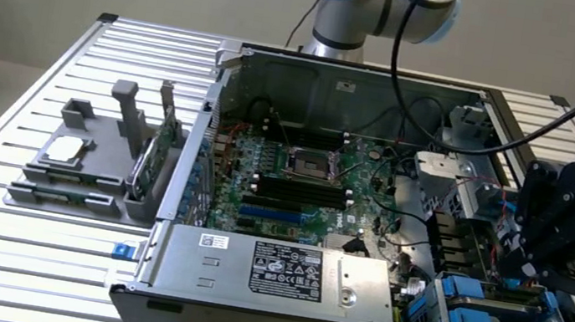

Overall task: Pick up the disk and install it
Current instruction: 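Insert the second disk wire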

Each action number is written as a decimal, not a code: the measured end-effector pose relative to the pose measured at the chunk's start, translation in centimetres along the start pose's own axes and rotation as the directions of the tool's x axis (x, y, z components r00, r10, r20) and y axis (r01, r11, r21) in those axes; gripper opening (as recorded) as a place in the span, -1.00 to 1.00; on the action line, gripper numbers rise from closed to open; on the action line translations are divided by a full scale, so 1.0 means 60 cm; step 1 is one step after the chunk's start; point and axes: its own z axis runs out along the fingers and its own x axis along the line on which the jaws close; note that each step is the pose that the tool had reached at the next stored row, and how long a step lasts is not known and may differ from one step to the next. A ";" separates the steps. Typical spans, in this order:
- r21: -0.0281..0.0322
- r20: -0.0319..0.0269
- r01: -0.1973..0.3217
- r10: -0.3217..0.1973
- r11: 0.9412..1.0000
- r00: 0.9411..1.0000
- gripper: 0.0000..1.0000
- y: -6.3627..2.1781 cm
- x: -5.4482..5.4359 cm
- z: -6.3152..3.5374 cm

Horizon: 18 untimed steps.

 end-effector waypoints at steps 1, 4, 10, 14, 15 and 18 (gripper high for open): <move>0.000 0.000 0.000 0.000 1.000 1.000 -0.79 0.002 0.000 0.000; 0.000 -0.001 0.000 0.000 1.000 1.000 -0.79 0.010 -0.001 0.000; -0.004 -0.004 0.000 0.000 1.000 1.000 -0.79 0.019 -0.001 0.006; -0.009 -0.005 0.001 -0.001 1.000 1.000 -0.79 0.026 -0.002 0.012; -0.011 -0.005 0.001 -0.001 1.000 1.000 -0.79 0.028 -0.002 0.013; -0.014 -0.007 0.001 -0.001 1.000 1.000 -0.79 0.032 -0.003 0.019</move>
